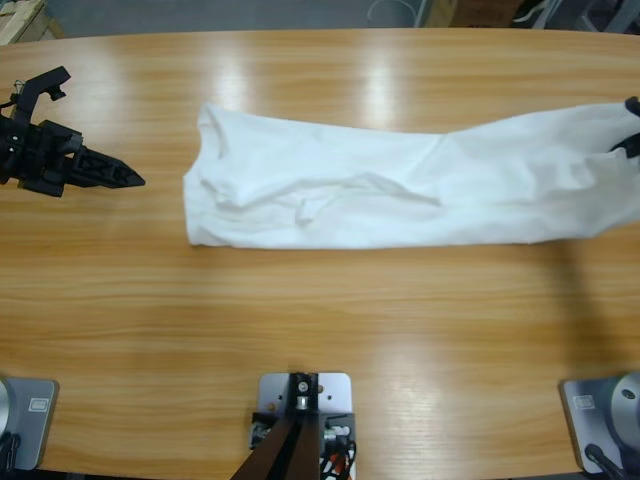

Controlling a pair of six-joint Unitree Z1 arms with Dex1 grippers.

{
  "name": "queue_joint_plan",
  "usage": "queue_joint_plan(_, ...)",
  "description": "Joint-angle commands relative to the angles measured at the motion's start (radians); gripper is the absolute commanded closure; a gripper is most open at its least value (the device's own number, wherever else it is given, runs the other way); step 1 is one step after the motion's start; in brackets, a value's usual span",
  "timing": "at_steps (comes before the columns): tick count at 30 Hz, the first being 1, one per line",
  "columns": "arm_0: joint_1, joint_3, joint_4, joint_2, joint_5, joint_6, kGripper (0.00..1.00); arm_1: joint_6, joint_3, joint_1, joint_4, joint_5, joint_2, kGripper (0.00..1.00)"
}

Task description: Fold clothes

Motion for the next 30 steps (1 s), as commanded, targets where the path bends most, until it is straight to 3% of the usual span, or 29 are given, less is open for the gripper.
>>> queue_joint_plan(1, 0.012, 0.033, -0.01, -0.004, -0.016, 0.006, 0.073, -0.019, -0.237, -0.059, 0.185, -0.094, 0.088, 1.0)
queue_joint_plan(10, 0.012, 0.031, -0.01, -0.003, -0.02, 0.006, 0.072, -0.032, -0.481, -0.025, 0.374, -0.126, 0.102, 1.0)
queue_joint_plan(21, 0.012, 0.036, -0.01, -0.01, -0.026, 0.003, 0.071, 0.05, -0.708, 0.38, 0.507, -0.143, 0.168, 1.0)
queue_joint_plan(30, 0.012, 0.044, -0.01, -0.025, -0.026, 0.003, 0.07, 0.181, -1.184, 0.713, 0.711, -0.129, 0.366, 1.0)
